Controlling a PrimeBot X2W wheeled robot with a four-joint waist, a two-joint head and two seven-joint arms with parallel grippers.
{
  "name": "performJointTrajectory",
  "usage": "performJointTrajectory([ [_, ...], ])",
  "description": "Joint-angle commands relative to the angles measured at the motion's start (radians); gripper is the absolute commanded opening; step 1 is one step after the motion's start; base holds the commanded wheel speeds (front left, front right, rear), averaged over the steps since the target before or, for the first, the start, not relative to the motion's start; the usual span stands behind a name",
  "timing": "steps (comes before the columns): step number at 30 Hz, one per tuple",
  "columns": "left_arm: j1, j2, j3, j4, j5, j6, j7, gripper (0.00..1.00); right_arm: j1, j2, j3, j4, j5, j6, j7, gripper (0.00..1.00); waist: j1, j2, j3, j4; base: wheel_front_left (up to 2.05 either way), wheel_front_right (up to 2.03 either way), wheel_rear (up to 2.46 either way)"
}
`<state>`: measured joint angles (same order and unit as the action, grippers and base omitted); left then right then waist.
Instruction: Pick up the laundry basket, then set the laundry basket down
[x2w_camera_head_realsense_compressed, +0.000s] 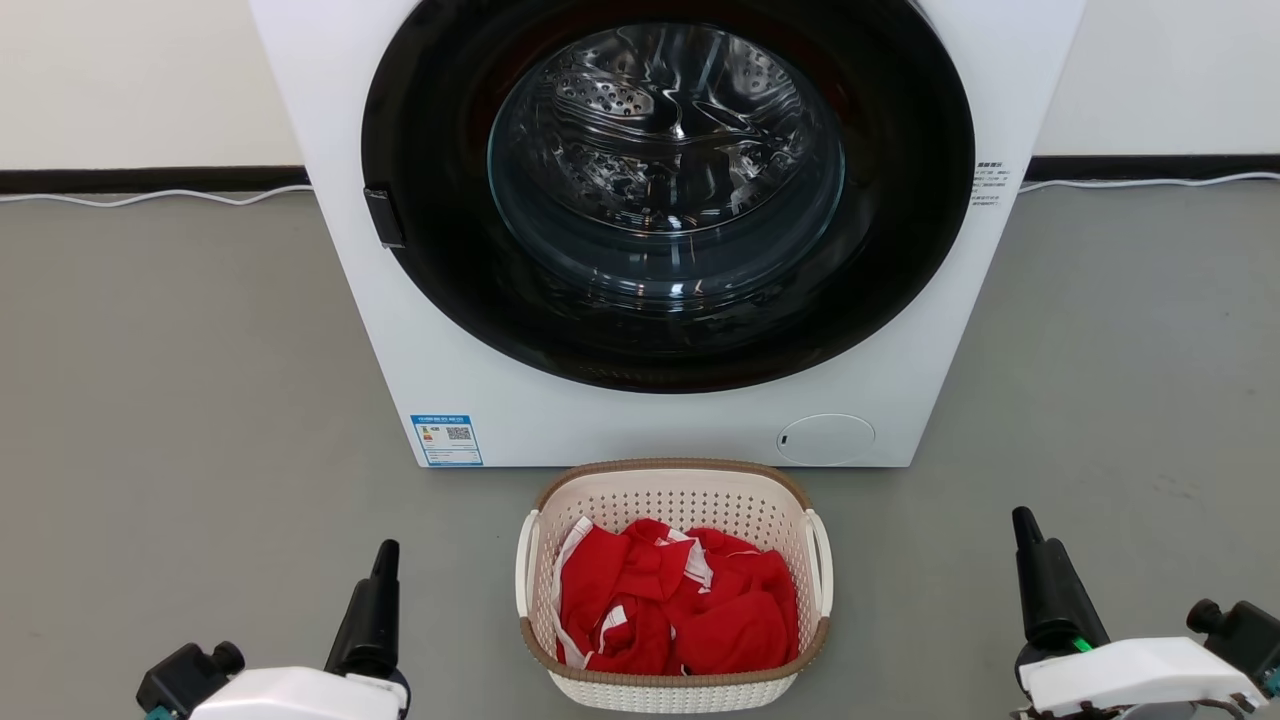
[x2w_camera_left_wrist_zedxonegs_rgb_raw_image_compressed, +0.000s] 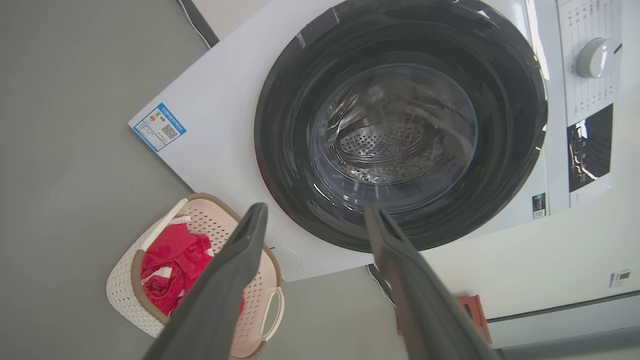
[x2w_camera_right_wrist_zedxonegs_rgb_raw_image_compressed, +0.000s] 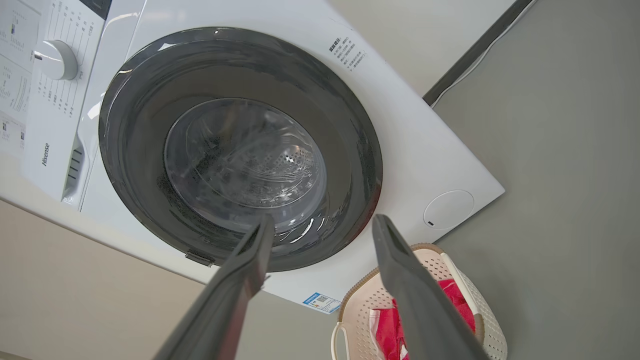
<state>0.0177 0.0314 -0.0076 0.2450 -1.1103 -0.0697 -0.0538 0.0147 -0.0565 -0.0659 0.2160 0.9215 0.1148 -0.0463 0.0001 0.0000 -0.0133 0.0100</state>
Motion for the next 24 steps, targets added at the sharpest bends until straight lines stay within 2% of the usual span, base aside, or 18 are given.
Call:
performJointTrajectory([
  [1,-0.034,0.008,0.005,-0.035,0.051,0.015,-0.013,1.0,-0.04,-0.015,0.018,-0.033,-0.052,0.007,-0.02,1.0,-0.0001,0.0,0.0,0.0,0.0,0.0,0.0],
  [8,-0.038,0.009,-0.014,-0.043,0.178,0.026,-0.033,1.0,-0.045,-0.017,0.029,-0.034,-0.175,0.008,-0.041,1.0,-0.0001,0.0,-0.001,0.001,0.0,0.0,0.0],
  [24,-0.039,0.012,-0.048,-0.042,0.375,0.06,-0.08,1.0,-0.045,-0.003,0.04,-0.044,-0.431,0.01,-0.088,1.0,-0.0001,0.0,-0.005,0.003,0.0,0.0,0.0],
])
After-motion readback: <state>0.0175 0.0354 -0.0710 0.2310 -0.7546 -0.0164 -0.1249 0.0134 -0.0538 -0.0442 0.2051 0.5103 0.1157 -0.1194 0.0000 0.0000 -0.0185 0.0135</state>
